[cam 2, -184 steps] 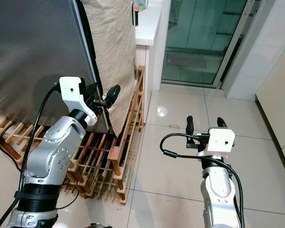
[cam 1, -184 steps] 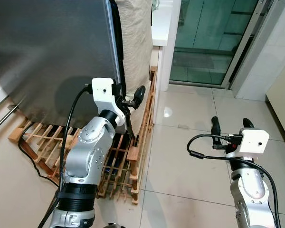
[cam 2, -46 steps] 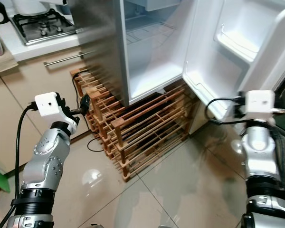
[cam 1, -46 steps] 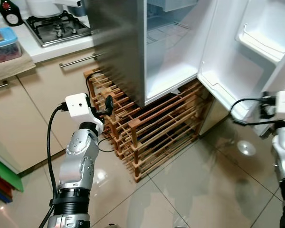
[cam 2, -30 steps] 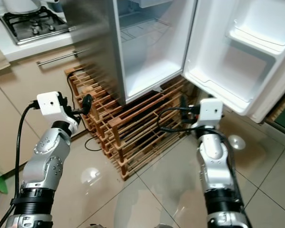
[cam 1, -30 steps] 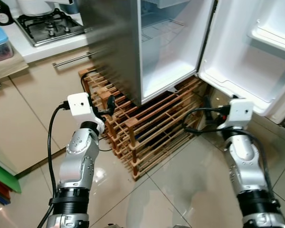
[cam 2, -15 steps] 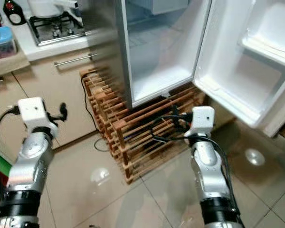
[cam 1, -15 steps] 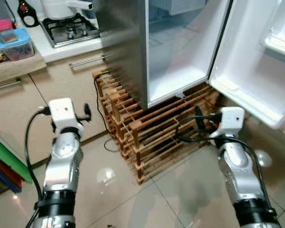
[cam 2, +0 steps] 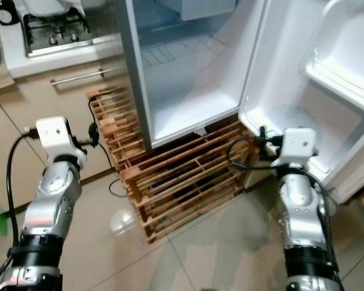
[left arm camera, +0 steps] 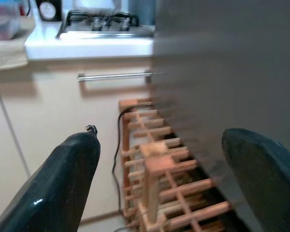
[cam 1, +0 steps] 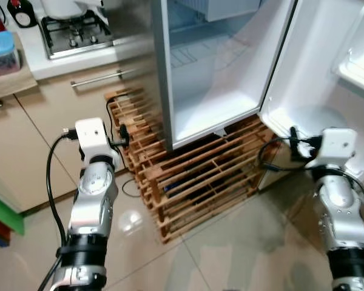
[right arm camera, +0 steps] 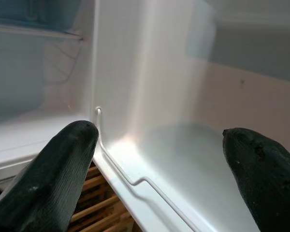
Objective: Restocking fridge
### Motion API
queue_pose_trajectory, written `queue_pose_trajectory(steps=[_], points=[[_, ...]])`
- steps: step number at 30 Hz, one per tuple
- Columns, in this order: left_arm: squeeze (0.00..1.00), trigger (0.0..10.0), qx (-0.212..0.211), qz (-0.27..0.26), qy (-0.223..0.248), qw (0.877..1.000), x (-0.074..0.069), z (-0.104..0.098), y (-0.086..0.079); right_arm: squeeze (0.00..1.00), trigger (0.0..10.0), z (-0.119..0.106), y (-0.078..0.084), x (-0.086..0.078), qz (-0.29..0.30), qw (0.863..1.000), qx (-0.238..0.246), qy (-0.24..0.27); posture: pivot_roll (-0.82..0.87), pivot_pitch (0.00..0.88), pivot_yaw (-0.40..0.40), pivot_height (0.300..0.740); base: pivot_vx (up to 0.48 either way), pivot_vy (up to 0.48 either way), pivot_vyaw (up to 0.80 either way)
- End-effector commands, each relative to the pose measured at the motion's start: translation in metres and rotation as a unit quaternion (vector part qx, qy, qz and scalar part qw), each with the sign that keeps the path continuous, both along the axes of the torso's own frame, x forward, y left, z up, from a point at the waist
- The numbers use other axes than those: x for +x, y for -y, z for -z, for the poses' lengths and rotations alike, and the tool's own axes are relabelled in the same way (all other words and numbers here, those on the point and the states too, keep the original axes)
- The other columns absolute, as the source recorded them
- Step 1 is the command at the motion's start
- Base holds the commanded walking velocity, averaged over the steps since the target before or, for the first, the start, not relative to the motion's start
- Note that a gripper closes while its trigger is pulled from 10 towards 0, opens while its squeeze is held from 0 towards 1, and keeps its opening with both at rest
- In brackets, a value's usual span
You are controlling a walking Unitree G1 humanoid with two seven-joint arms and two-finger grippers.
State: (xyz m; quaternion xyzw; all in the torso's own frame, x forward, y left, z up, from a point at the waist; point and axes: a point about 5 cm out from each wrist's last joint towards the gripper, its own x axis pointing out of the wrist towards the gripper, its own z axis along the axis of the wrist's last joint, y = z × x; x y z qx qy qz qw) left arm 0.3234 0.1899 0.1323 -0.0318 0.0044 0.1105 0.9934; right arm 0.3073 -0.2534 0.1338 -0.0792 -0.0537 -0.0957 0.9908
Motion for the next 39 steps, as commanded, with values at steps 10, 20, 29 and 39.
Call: queue_pose_trajectory(steps=[10,20,29,39], points=[[0.0,10.0,-0.011,0.004,0.003,1.0,-0.004,0.002,-0.006,0.0,10.0,-0.01,0.049,-0.001,0.11,0.994,-0.001,-0.003,-0.12,0.006,0.076,0.74,0.0,0.0,0.0],[0.0,10.0,0.029,0.016,0.012,0.999,-0.003,-0.018,-0.027,0.0,10.0,-0.022,0.08,0.003,0.195,0.981,-0.003,-0.002,-0.05,0.077,0.169,0.74,0.0,0.0,0.0],[0.0,10.0,0.058,0.042,0.005,0.997,0.0,-0.029,-0.034,0.0,10.0,-0.043,0.131,-0.007,0.277,0.959,-0.064,-0.006,-0.04,0.088,0.244,0.74,0.0,0.0,0.0],[0.0,10.0,0.033,0.057,0.03,0.997,0.014,-0.035,-0.016,0.0,10.0,-0.065,0.085,0.014,0.185,0.978,-0.032,0.094,-0.11,0.047,0.189,0.74,0.0,0.0,0.0]])
